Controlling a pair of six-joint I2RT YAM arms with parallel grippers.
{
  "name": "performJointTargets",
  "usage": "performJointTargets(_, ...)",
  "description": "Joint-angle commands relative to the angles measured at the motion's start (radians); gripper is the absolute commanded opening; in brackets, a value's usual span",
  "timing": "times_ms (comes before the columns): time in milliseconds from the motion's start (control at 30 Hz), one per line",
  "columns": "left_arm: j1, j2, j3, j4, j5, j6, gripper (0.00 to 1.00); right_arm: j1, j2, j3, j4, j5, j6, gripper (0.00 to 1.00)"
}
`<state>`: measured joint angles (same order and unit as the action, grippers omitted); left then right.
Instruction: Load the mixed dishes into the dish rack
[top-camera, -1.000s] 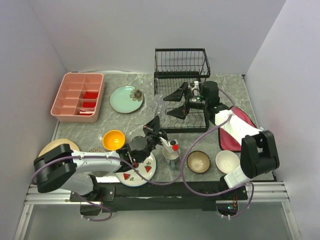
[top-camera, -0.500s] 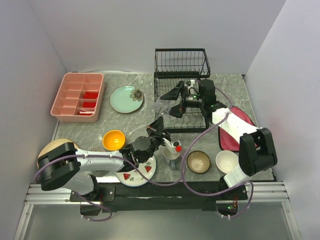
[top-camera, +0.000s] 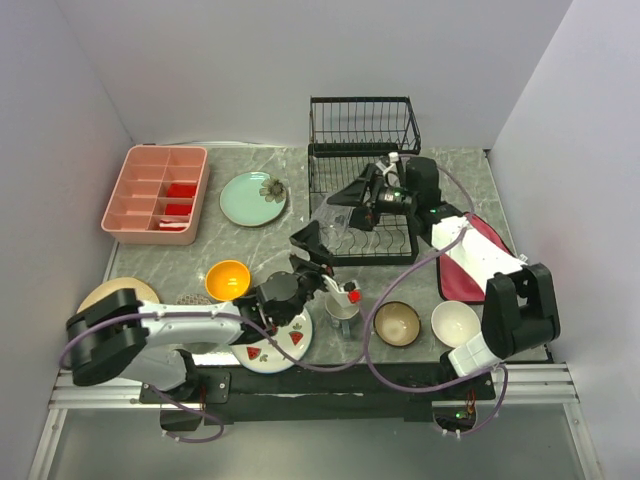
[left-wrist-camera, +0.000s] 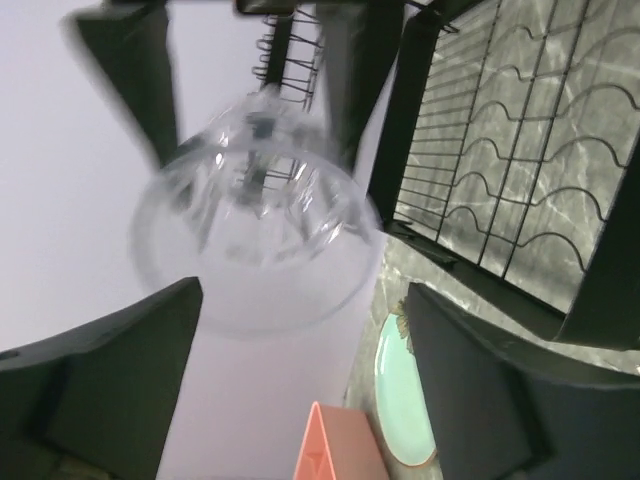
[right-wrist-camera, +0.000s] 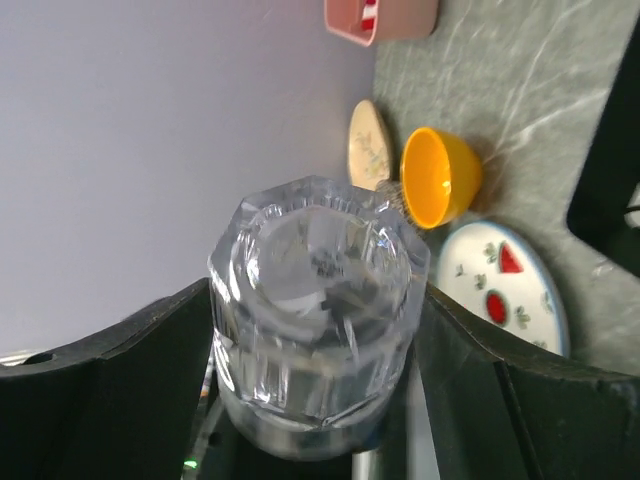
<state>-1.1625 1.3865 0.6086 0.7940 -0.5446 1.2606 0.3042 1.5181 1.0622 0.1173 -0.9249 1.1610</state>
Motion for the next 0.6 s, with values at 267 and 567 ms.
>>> performJointTargets(267, -0.005, -0.636, -0.020, -0.726, 0.040, -0.355, 0.99, -0.024, -0.130, 0.162, -0.395, 0.204, -0.817, 0.45)
performJointTargets(567, 0.175, -0.708, -0.046, -0.688, -0.011, -0.362, 0.99, 0.084, -0.200, -0.071, -0.132, 0.630, -1.195, 0.41)
